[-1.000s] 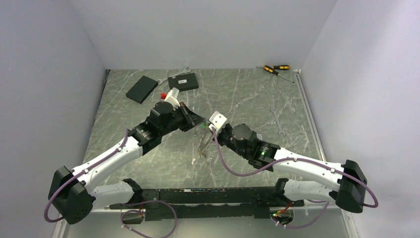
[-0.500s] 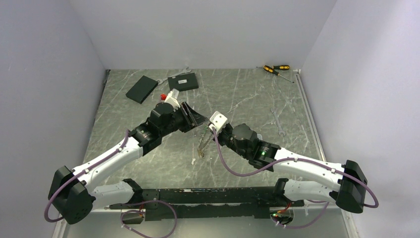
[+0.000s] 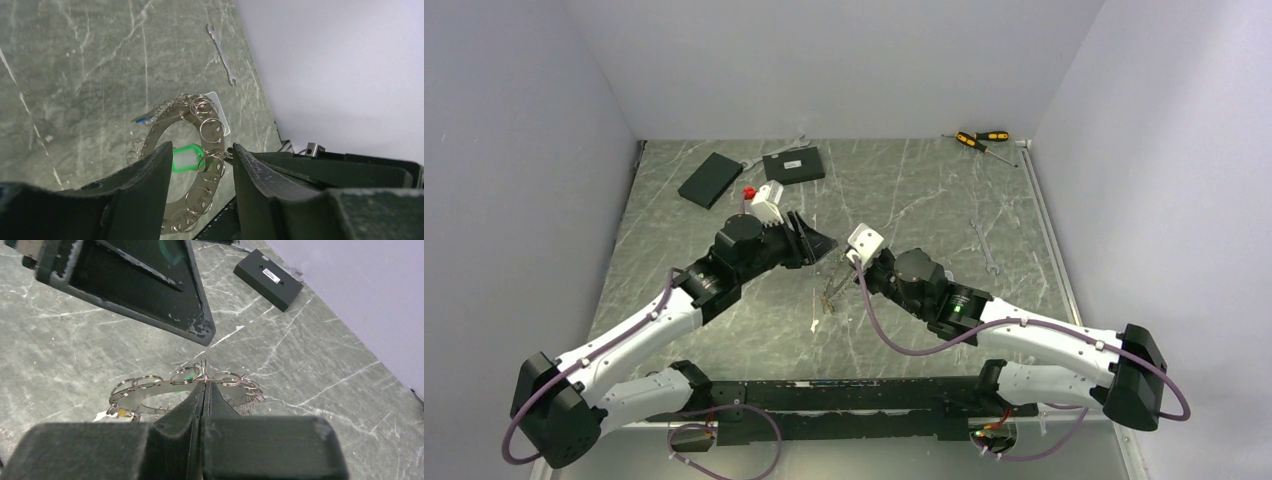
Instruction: Put the keys on the keyring
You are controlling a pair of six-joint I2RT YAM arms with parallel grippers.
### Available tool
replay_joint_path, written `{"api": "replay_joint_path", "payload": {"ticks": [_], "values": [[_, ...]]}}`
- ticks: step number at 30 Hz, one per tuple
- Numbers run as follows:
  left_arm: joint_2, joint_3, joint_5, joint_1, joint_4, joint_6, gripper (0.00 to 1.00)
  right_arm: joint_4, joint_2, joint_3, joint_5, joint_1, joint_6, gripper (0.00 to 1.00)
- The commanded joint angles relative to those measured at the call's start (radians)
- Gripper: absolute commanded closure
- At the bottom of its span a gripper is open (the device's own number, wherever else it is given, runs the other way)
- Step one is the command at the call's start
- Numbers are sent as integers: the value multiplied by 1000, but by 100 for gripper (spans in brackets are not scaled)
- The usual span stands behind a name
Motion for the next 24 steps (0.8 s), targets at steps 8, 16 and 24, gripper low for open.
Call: {"api": "replay_joint_path", "payload": {"ticks": [8, 16, 24], "values": [[-106, -18, 182, -4, 85, 479, 49, -65, -94, 81, -103, -3, -19, 100], [-123, 24, 301, -4, -10, 668, 48, -219, -161, 119, -192, -3, -26, 100], [-183, -48, 468, -4, 93, 825, 50, -327, -198, 164, -252, -4, -17, 100]]}}
